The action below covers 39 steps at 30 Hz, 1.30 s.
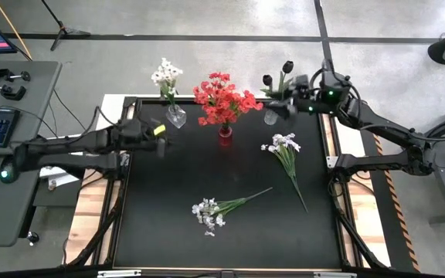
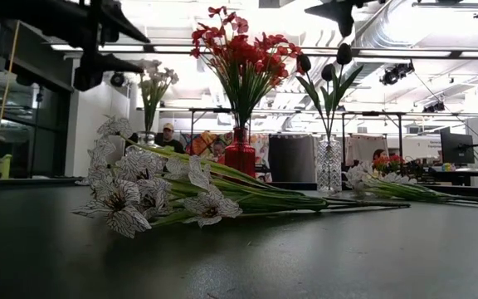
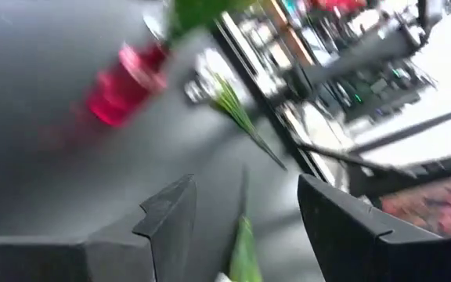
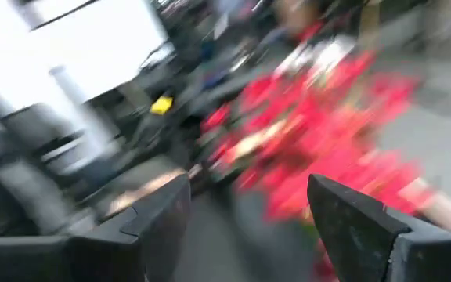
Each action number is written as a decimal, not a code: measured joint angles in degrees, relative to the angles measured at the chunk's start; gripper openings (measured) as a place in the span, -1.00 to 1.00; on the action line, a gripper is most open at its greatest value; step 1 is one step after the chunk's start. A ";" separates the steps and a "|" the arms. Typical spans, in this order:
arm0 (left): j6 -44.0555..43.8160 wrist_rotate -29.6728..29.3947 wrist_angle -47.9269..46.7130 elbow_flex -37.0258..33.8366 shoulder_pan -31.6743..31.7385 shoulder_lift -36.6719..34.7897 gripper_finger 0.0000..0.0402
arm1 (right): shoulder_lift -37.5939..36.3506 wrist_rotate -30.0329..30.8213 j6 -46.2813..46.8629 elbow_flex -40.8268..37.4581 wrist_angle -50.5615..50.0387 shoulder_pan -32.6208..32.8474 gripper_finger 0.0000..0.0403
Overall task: Sort flowers into vase by color
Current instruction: Put the bottom white flowers into the left transparent flower vase
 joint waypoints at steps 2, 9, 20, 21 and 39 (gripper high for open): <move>-2.77 -1.07 0.47 0.00 -4.88 0.66 0.05 | 0.00 -6.38 1.61 0.00 -3.63 0.70 0.23; -13.78 -4.56 3.44 0.00 -22.52 5.87 0.05 | 1.36 -11.84 2.23 0.00 -13.74 11.67 0.23; -17.93 -11.58 3.06 0.00 -43.42 15.86 0.05 | 19.69 -3.13 8.94 -0.02 -13.09 40.53 0.23; -17.45 -12.58 3.05 0.00 -44.75 16.18 0.05 | 22.08 -1.22 8.86 -0.02 -11.97 42.55 0.23; -3.06 -22.24 2.75 0.00 -52.10 16.03 0.05 | 55.87 28.68 -7.60 17.93 -21.37 49.43 0.23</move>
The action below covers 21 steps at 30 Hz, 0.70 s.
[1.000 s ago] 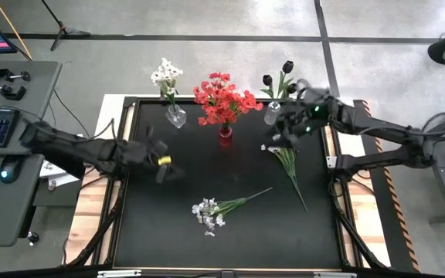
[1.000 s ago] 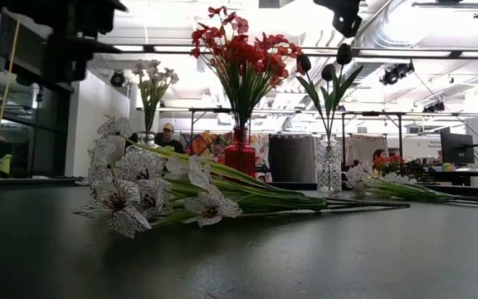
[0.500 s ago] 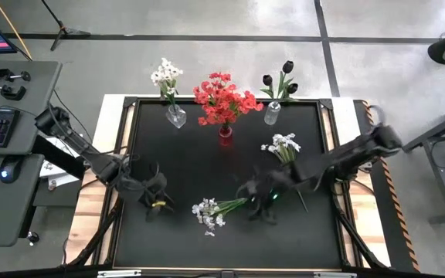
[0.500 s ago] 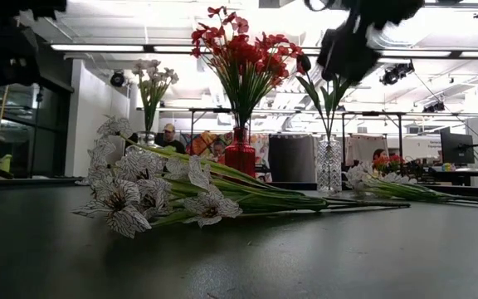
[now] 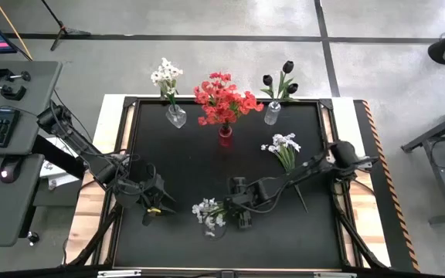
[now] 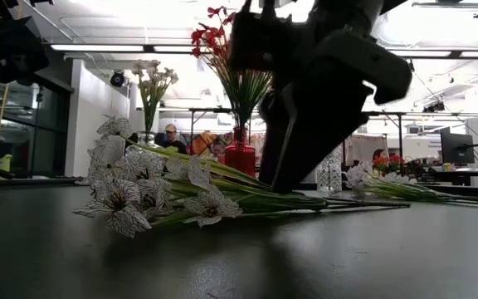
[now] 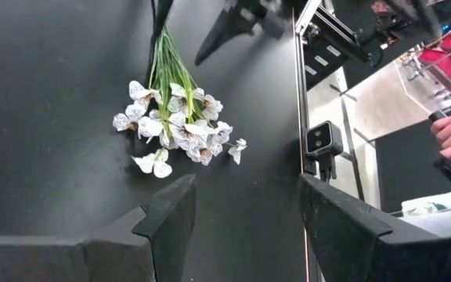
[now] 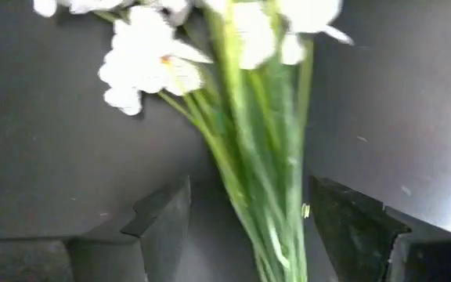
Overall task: Sort flowers into vase by color
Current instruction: Put the bottom white flowers into the left transparent flower vase
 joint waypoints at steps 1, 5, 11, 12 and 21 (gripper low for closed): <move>0.22 -0.06 0.02 0.00 -0.02 0.00 0.05 | 1.03 -0.53 -1.34 0.97 -0.31 0.02 0.23; 0.67 -2.08 -0.01 0.00 0.00 0.00 0.05 | 4.26 -1.01 -5.20 3.56 -0.59 0.06 0.23; 0.65 -5.39 0.22 0.00 0.03 0.00 0.05 | 5.17 -0.56 -3.60 3.38 -0.22 -0.42 0.23; 0.60 -5.98 0.37 0.00 0.03 0.00 0.05 | 5.17 -0.28 -3.24 3.26 -0.25 -0.58 0.23; -0.84 -10.95 1.94 0.00 0.09 0.00 0.05 | 5.25 0.82 -0.40 4.86 -2.61 -2.69 0.23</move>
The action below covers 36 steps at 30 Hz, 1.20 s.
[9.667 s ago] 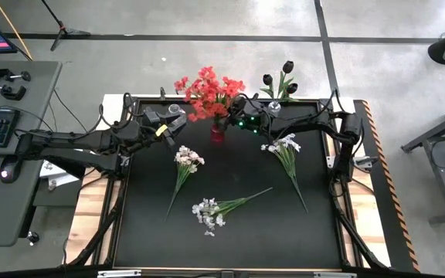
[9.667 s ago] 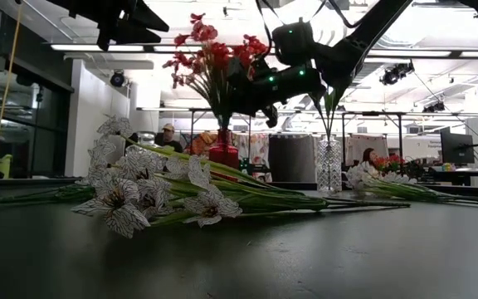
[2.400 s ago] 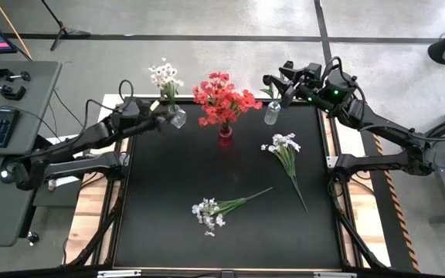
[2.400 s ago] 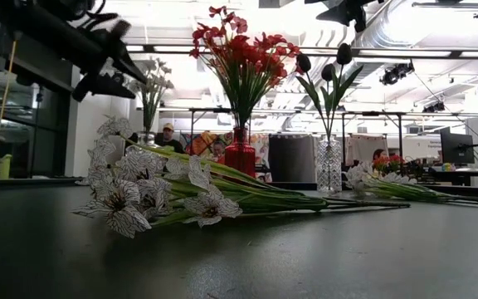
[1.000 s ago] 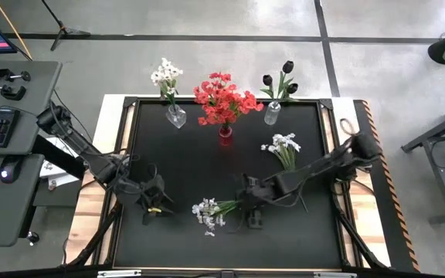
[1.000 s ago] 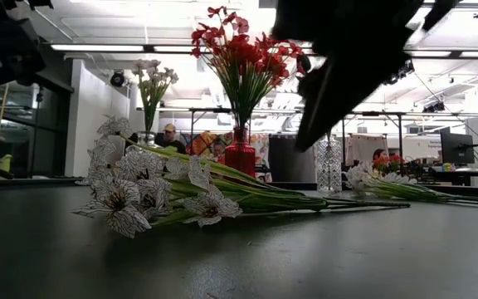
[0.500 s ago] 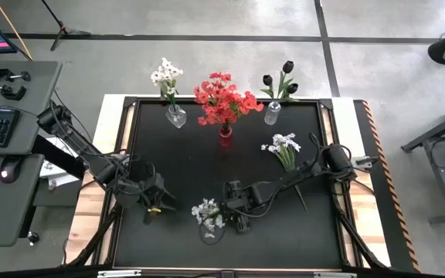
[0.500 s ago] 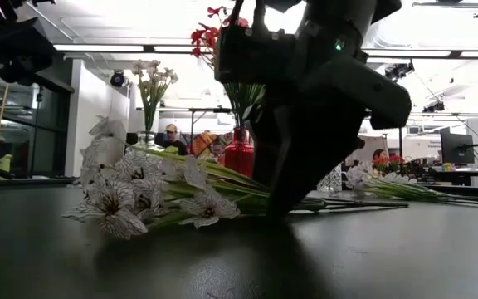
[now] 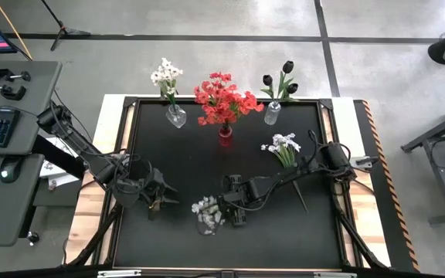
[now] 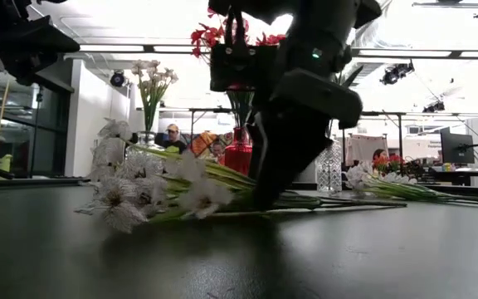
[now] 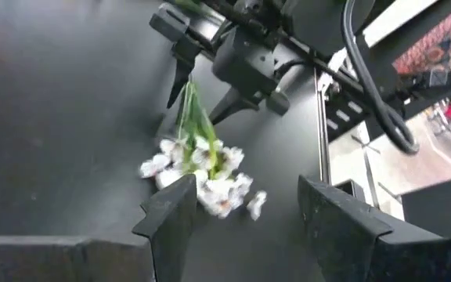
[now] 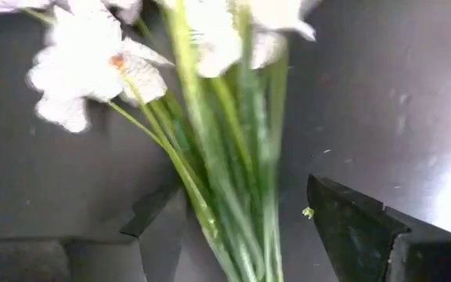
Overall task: Sort flowers into vase by color
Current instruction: Put the bottom white flowers into the left transparent flower vase
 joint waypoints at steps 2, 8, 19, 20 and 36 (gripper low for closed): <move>0.01 -1.16 0.66 0.00 0.00 0.00 0.05 | 0.05 0.09 -0.04 0.91 -0.68 -0.33 0.23; -0.18 -3.72 1.08 0.00 0.00 0.00 0.05 | 0.05 -4.53 -0.01 1.23 -2.49 -1.47 0.23; -1.66 -6.98 1.28 0.00 0.00 0.00 0.05 | -0.28 -5.82 3.48 -1.97 -0.62 -1.81 0.23; -1.89 -7.40 1.31 0.00 0.00 0.00 0.05 | -0.34 -5.92 4.24 -2.33 -0.52 -1.81 0.23; 13.97 -8.74 18.13 -0.02 -0.02 -5.64 0.05 | -5.47 -5.59 7.30 0.16 -4.72 -2.24 -0.96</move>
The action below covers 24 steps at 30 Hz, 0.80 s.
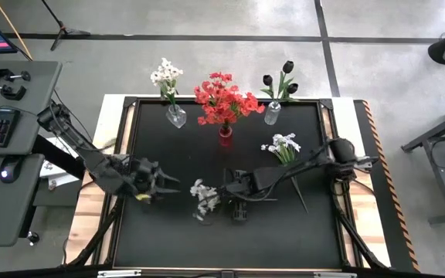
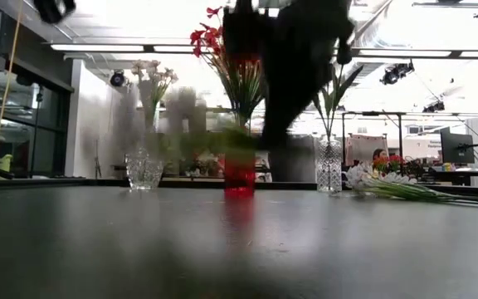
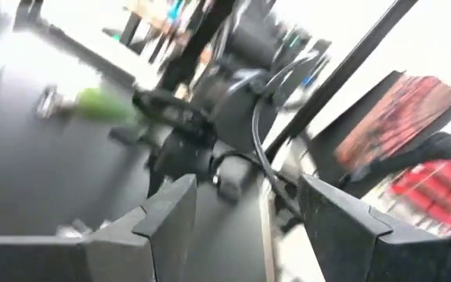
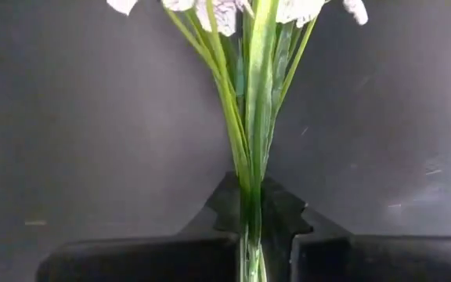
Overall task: Sort flowers into vase by color
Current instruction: Put the bottom white flowers into the left transparent flower vase
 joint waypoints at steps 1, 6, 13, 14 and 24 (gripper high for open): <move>2.51 -0.39 1.41 0.21 0.00 -1.71 0.05 | -1.79 -0.01 -0.25 0.25 -0.25 -0.14 -0.97; 15.70 -3.71 0.95 4.67 -0.25 -10.38 0.05 | -9.72 2.24 1.44 0.20 -0.48 -1.10 -0.98; 33.24 -9.38 0.80 8.24 -1.70 -16.37 0.05 | -18.27 11.25 4.57 0.30 17.69 -1.12 -0.99; 34.45 -10.42 0.21 8.24 -1.82 -16.54 0.05 | -18.63 12.87 4.39 0.30 21.51 -1.12 -0.99; 26.47 -12.67 -2.49 8.13 -1.86 -9.56 0.05 | -19.32 13.36 1.37 0.34 45.15 -3.90 -1.00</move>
